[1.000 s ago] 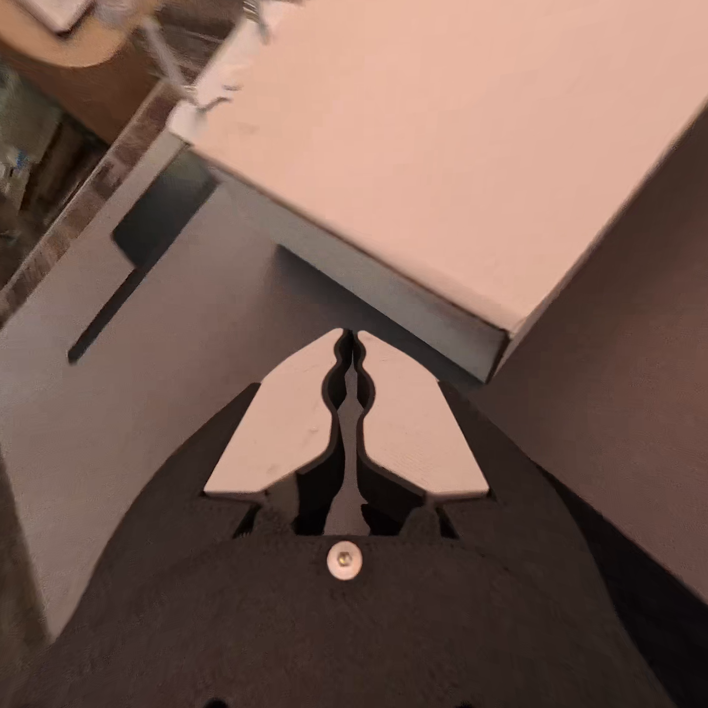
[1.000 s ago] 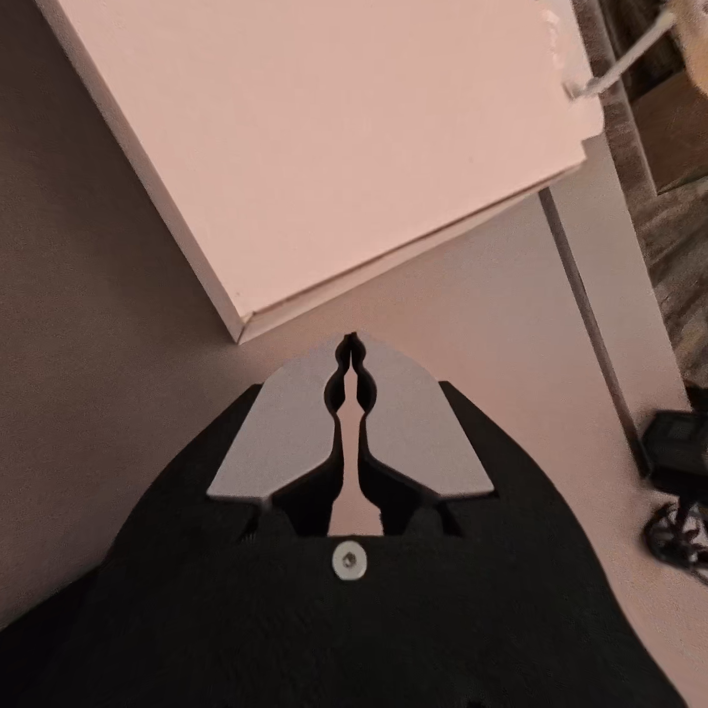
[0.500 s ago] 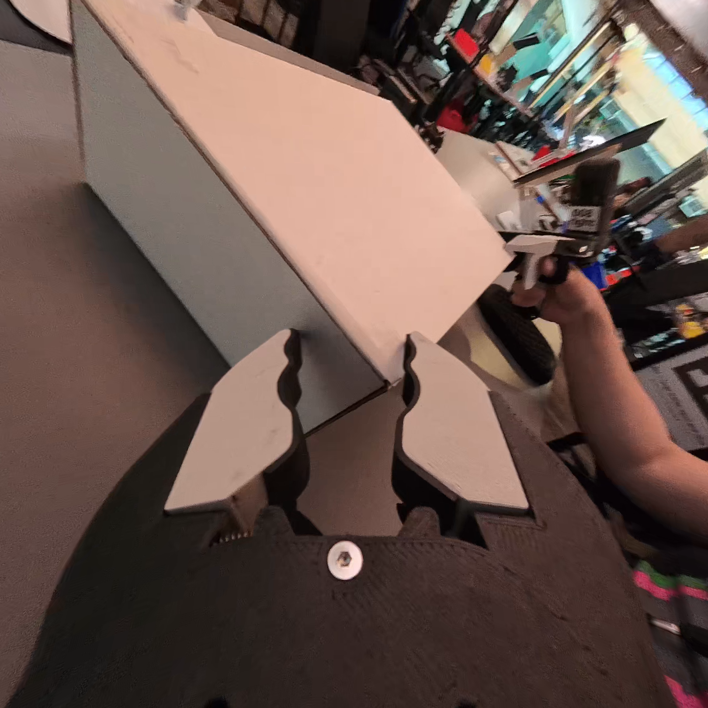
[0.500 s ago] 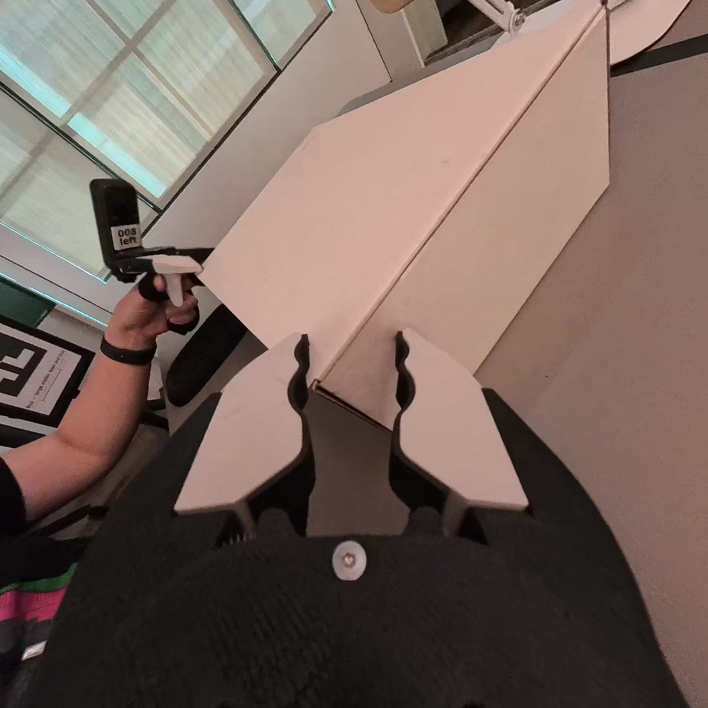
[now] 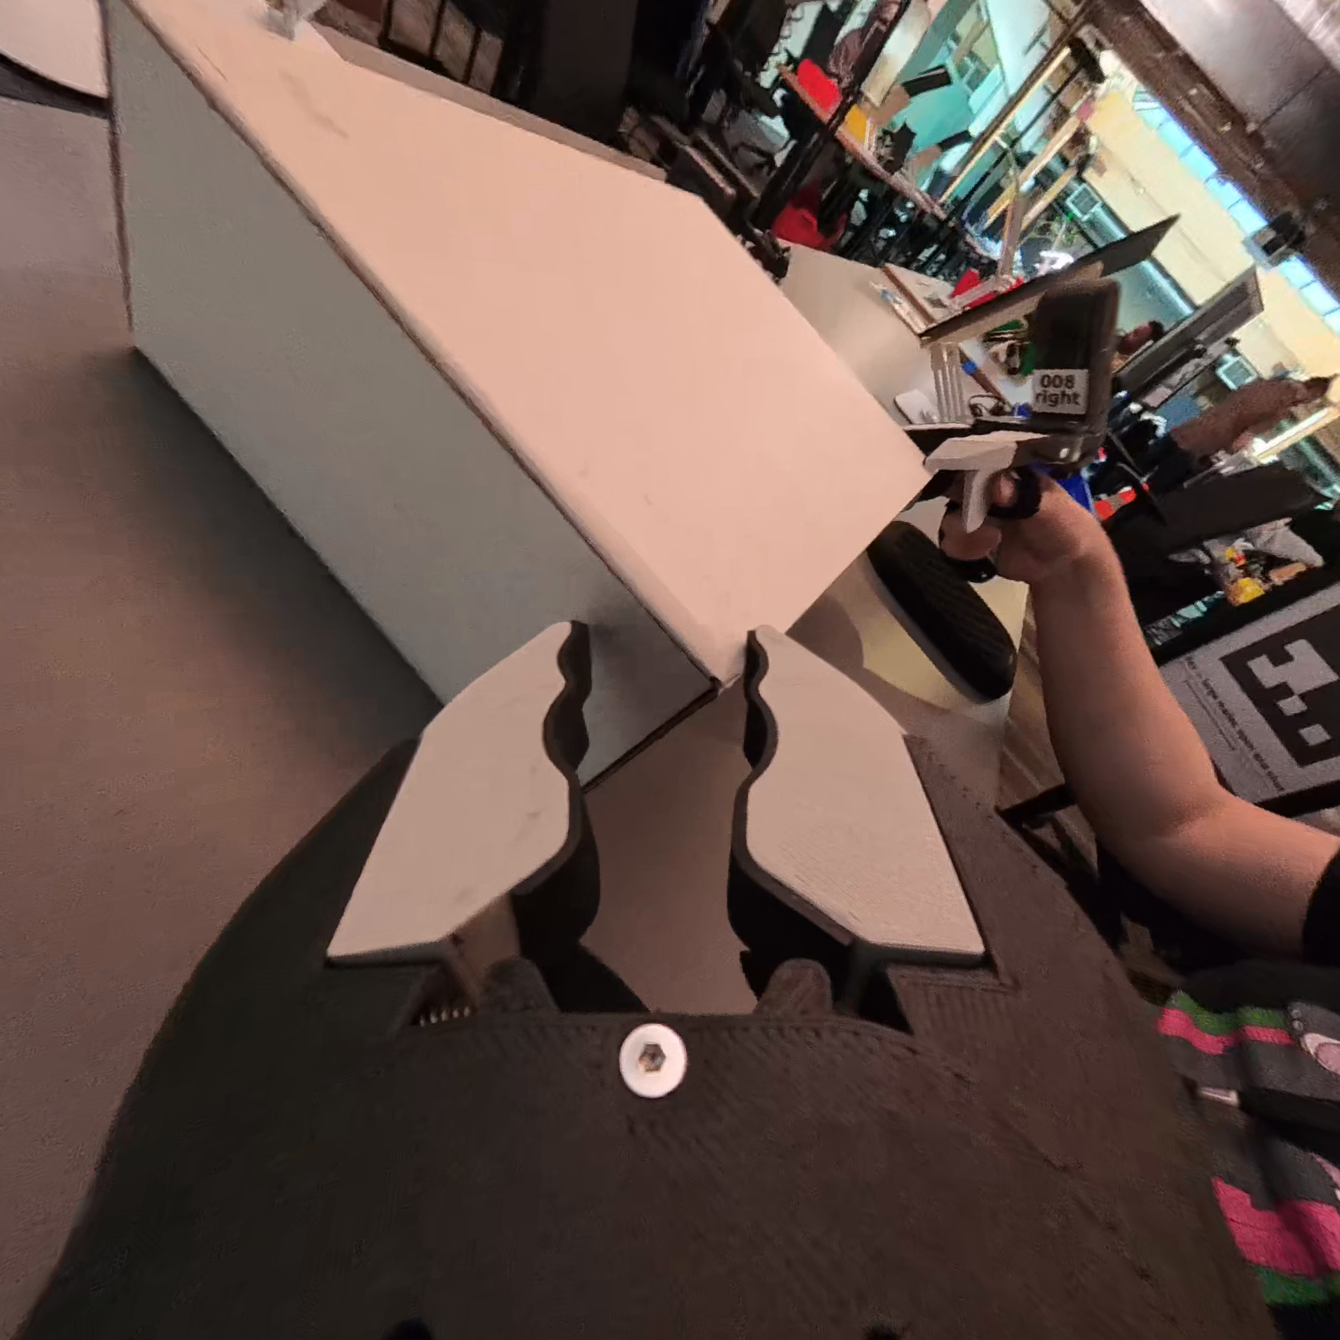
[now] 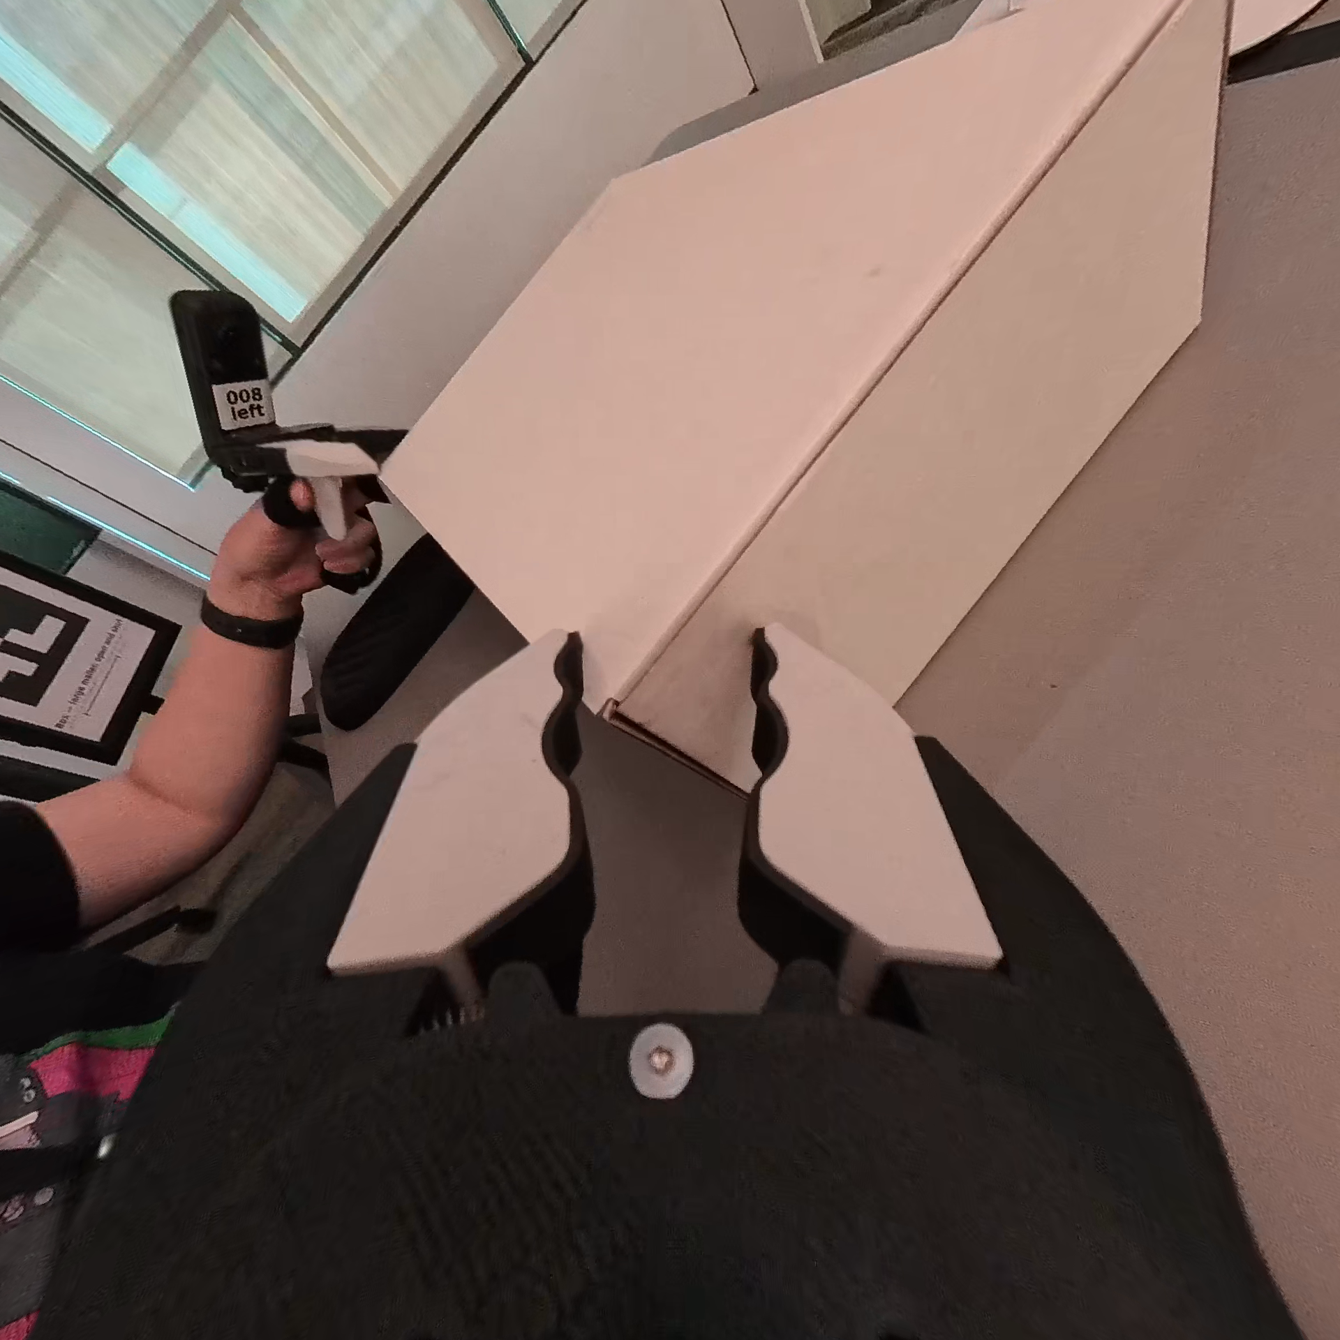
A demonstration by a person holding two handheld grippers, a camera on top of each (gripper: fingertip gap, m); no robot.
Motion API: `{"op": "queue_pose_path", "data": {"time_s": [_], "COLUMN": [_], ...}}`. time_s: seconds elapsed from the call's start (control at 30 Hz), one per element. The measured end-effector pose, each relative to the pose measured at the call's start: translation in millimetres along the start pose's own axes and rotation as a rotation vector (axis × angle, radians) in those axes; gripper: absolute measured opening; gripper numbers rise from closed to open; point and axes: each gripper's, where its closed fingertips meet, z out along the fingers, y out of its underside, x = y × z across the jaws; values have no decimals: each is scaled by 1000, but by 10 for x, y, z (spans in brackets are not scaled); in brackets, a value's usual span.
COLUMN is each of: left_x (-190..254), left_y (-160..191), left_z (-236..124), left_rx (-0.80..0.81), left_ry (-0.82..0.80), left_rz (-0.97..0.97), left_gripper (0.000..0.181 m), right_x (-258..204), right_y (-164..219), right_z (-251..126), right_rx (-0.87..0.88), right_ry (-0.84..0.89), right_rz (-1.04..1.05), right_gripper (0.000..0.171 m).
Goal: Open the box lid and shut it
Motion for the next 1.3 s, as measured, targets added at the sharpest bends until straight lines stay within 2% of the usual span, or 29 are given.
{"op": "queue_pose_path", "data": {"time_s": [0.2,0.27,0.37,0.4,0.5,0.57,0.6,0.67,0.77,0.83,0.93,1.0,1.1,1.17,1.3], "left_x": [0,15,-54,-95,-93,-29,-20,28,424,830,1272,1292,866,511,-199], "left_y": [-22,-88,-334,-325,-235,-380,-600,-1267,-2303,-2656,-2792,-2667,-2329,-2132,-1833], "left_z": [15,-72,-178,-142,11,-26,-138,-546,-1258,-1463,-1442,-1258,-808,-496,93], "left_rx": [25,21,75,31,-103,-98,-53,63,209,211,224,218,158,142,112], "left_ry": [39,71,48,24,34,53,24,-101,-258,-238,-179,-158,-165,-131,-106], "left_rz": [-21,-2,19,37,40,50,92,264,513,576,634,645,552,418,213], "left_gripper": [34,23,34,37,38,36,34,33,39,48,54,57,71,74,74], "right_x": [-17,-34,-43,-43,73,2,-96,-372,-1109,-1738,-2230,-2206,-1770,-1295,-428], "right_y": [5,9,-172,-226,-206,-280,-422,-933,-1982,-2556,-2881,-2838,-2549,-2316,-1949], "right_z": [2,-16,-168,-211,-211,-253,-395,-852,-1882,-2462,-2821,-2811,-2466,-2083,-1155], "right_rx": [35,24,98,127,60,72,89,169,306,428,458,451,446,383,283], "right_ry": [-10,-32,-30,-13,81,83,94,189,413,492,556,581,491,410,283], "right_rz": [18,-7,-59,-71,-116,-167,-217,-400,-691,-789,-844,-857,-774,-634,-418], "right_gripper": [45,45,45,46,47,48,47,47,48,55,61,63,66,74,75]}}
